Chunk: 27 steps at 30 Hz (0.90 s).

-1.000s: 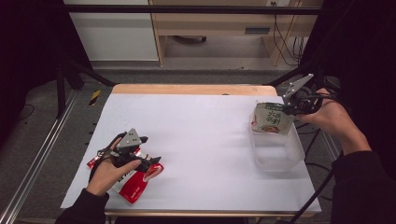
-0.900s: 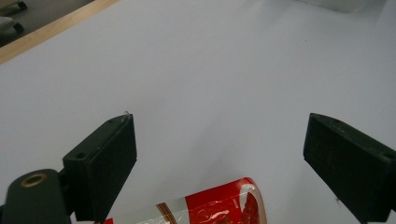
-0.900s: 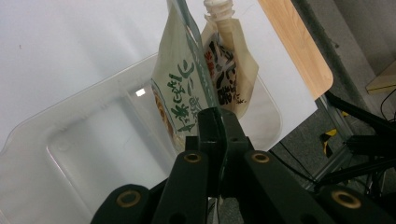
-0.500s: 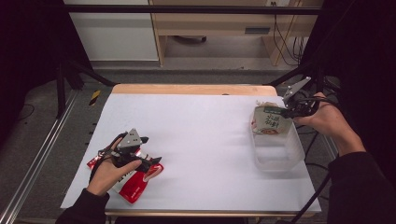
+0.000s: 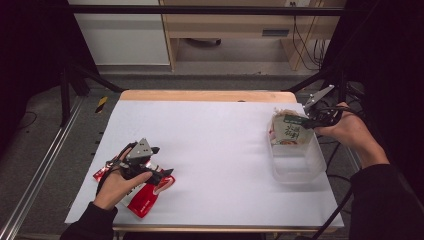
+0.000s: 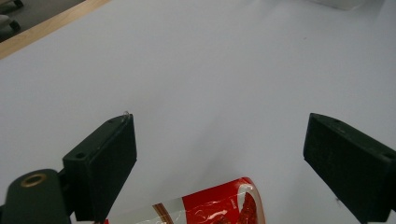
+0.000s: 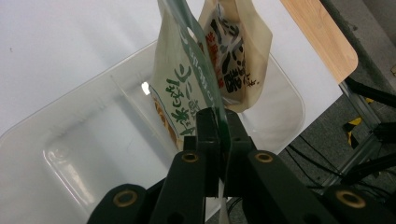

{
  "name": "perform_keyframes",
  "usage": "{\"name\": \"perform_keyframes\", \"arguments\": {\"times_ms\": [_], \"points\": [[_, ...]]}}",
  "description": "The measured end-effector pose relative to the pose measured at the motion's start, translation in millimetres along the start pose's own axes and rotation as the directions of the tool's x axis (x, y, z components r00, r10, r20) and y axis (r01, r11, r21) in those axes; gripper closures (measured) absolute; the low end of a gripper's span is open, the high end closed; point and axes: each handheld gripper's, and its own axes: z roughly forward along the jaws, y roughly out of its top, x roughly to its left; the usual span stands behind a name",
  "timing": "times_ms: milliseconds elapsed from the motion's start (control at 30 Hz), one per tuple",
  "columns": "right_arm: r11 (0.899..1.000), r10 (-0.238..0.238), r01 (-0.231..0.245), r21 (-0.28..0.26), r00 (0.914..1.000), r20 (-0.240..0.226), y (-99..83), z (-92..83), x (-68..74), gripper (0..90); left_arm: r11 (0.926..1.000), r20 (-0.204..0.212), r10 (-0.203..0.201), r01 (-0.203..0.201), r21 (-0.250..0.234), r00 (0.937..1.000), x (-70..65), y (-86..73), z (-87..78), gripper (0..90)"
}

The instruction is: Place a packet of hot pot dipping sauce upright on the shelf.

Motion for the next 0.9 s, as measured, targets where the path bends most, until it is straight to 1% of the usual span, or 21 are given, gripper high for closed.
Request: {"name": "perform_keyframes", "arguments": {"times_ms": [67, 167, 367, 433, 567, 633, 733, 867, 900], "points": [[1.0, 0.001, -0.001, -0.002, 1.0, 0.002, -1.5, 0.3, -0.5, 86.8, 1.0, 0.0, -0.003, 0.003, -0.001, 1.0, -0.1, 0.0, -0.4, 9.6], [1.0, 0.015, -0.015, -0.007, 0.9999, -0.002, -3.2, 0.6, 0.6, 84.4, 1.0, -0.001, 0.0, 0.0, -0.001, 1.0, 0.1, 0.2, -0.9, 9.6], [0.999, 0.034, -0.034, -0.013, 0.9994, 0.011, -7.1, -0.4, 1.9, 74.7, 1.0, -0.003, 0.0, 0.0, -0.001, 1.0, 0.5, 0.2, -1.3, 9.6], [0.999, 0.044, -0.043, -0.024, 0.9989, 0.016, -8.1, -0.6, 2.9, 71.3, 1.0, -0.003, 0.0, 0.0, -0.002, 1.0, 0.4, 0.5, -1.4, 9.6], [0.999, 0.041, -0.041, -0.022, 0.9989, 0.021, -8.4, -2.2, 5.8, 63.4, 1.0, -0.002, 0.0, 0.0, -0.004, 1.0, -0.4, 1.3, -1.5, 9.6], [0.999, 0.047, -0.046, -0.025, 0.9986, 0.026, -8.4, -3.3, 7.3, 55.6, 1.0, -0.002, 0.001, -0.001, -0.004, 1.0, -0.4, 1.6, -1.6, 9.6], [0.999, 0.05, -0.05, -0.022, 0.9984, 0.028, -9.3, -4.3, 11.0, 47.9, 1.0, -0.002, 0.002, -0.002, -0.006, 1.0, -0.5, 1.9, -1.8, 9.6], [0.998, 0.049, -0.048, -0.028, 0.9981, 0.037, -11.3, -3.0, 15.9, 40.2, 1.0, -0.002, 0.003, -0.003, -0.006, 1.0, -1.2, 2.4, -1.6, 9.6], [0.998, 0.056, -0.055, -0.032, 0.9977, 0.038, -11.6, -2.2, 17.5, 38.4, 1.0, -0.001, 0.003, -0.003, -0.006, 1.0, -1.3, 2.5, -1.5, 9.6]]}}
